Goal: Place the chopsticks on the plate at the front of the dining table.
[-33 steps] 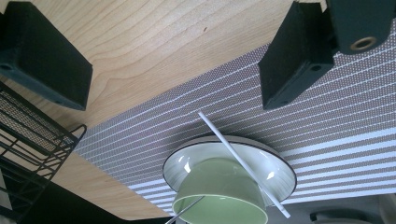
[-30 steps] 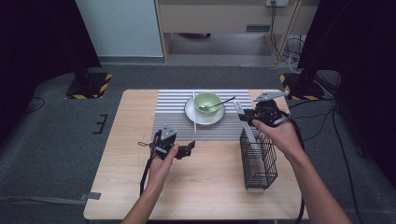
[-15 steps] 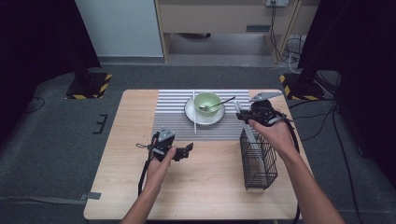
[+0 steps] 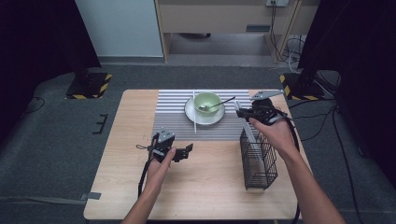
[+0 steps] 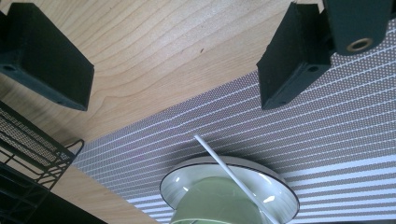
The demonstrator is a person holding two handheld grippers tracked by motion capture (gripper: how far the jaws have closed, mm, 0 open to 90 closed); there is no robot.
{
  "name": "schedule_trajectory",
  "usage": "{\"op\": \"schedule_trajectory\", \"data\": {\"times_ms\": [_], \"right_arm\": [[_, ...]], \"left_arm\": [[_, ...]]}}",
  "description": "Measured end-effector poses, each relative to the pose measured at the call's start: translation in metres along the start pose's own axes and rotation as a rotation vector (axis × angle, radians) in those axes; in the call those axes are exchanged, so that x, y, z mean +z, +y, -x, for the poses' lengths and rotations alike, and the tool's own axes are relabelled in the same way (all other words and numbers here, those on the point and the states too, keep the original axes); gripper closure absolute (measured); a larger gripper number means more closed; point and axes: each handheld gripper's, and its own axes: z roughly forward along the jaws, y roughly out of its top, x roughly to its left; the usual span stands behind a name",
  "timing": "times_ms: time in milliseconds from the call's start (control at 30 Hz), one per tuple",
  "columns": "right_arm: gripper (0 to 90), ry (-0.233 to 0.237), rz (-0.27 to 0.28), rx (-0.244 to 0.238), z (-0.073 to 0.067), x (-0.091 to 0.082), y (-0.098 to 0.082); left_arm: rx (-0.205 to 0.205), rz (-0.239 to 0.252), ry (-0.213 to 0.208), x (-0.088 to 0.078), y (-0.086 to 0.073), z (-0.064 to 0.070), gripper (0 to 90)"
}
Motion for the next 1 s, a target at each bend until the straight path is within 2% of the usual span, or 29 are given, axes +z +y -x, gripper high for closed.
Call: {"op": "schedule_trajectory", "data": {"times_ms": [300, 467, 567, 1000], "right_arm": [[83.4, 0.008, 0.018, 0.012, 0.003, -0.005, 0.005], [83.4, 0.012, 0.059, 0.025, 0.005, -0.016, 0.01], [83.4, 0.018, 0.095, 0.033, 0.008, -0.029, 0.013], [83.5, 0.029, 0.162, 0.044, 0.013, -0.056, 0.017]], "left_arm": [[-0.003, 0.003, 0.011, 0.0, -0.001, -0.001, 10.2], [-0.003, 0.005, 0.012, -0.001, -0.001, -0.001, 10.3], [-0.005, 0.007, 0.008, 0.0, 0.0, 0.0, 10.3], [-0.005, 0.011, -0.006, 0.001, 0.003, 0.005, 10.3]]}}
